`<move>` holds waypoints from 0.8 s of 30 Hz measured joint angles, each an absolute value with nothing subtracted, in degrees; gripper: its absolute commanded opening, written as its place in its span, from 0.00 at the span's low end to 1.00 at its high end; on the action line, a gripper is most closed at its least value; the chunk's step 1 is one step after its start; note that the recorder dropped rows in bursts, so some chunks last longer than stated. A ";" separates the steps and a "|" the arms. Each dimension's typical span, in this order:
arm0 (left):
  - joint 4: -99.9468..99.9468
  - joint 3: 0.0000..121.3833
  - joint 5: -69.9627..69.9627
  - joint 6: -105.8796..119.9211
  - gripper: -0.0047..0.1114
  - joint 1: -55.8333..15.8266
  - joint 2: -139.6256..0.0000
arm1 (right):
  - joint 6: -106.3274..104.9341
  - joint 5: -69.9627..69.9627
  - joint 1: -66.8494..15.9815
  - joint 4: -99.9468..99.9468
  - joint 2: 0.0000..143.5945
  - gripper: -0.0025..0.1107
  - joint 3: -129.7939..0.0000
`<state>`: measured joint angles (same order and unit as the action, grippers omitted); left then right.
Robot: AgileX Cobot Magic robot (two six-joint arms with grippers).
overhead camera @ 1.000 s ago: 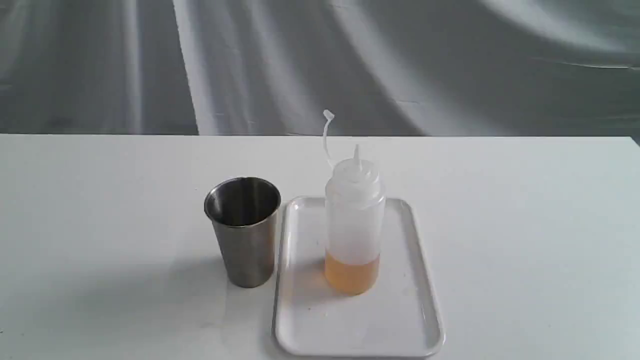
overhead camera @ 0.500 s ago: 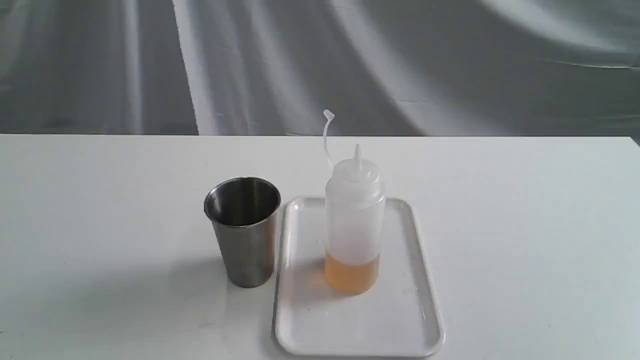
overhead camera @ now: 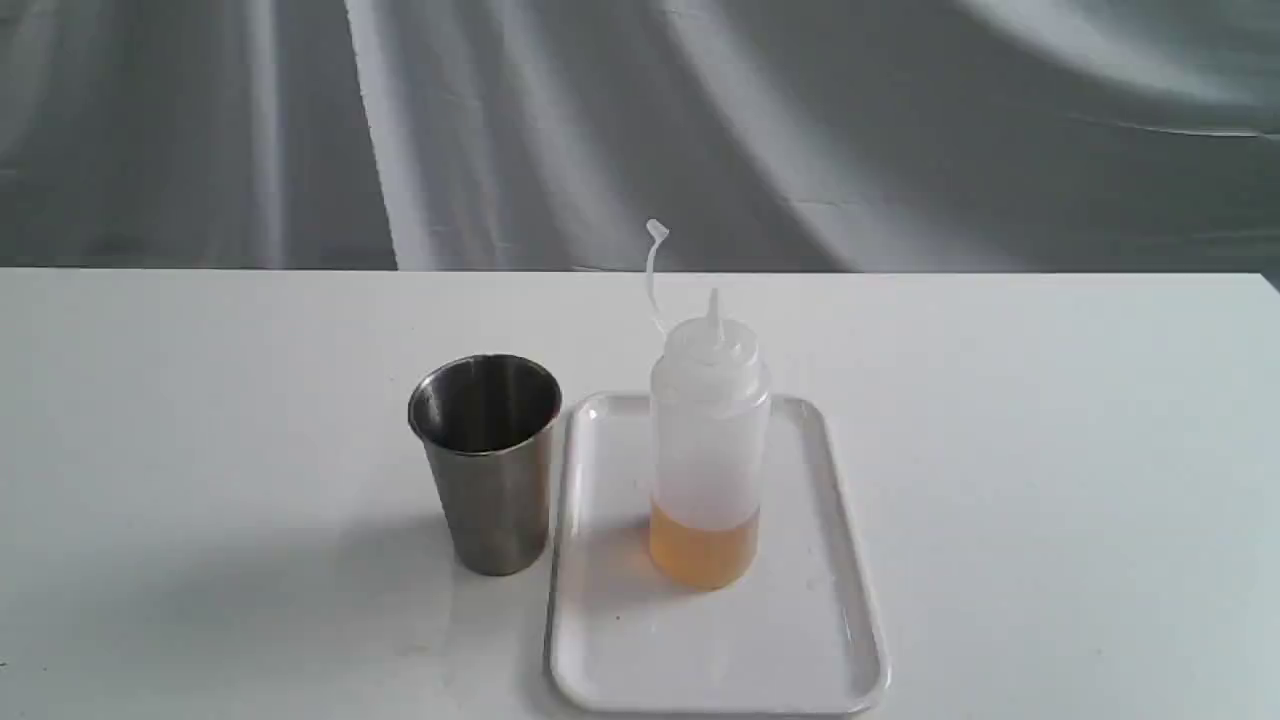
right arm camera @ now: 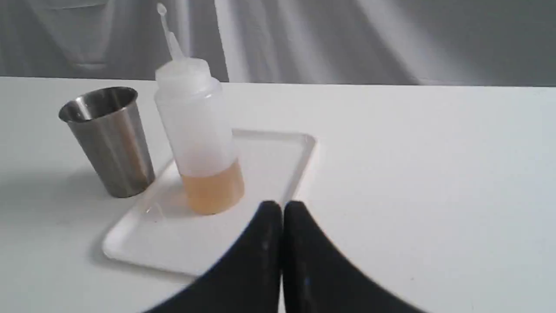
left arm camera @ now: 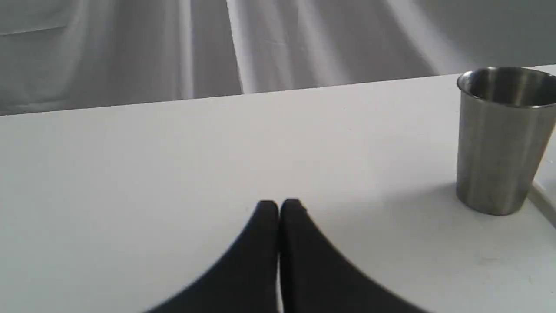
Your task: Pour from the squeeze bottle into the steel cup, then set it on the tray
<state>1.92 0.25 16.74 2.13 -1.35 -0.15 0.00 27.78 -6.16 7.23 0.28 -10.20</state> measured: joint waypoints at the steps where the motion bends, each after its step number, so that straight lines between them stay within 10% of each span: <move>1: 1.92 0.26 16.74 2.13 0.04 -1.35 -0.15 | 0.00 26.66 -6.05 7.35 0.28 0.02 -9.11; 24: 1.92 0.26 16.74 2.13 0.04 -1.35 -0.15 | 0.00 19.40 -5.95 4.44 0.28 0.02 -0.19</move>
<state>1.92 0.25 16.74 2.13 -1.35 -0.15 0.00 19.40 -5.95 4.44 0.28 -0.19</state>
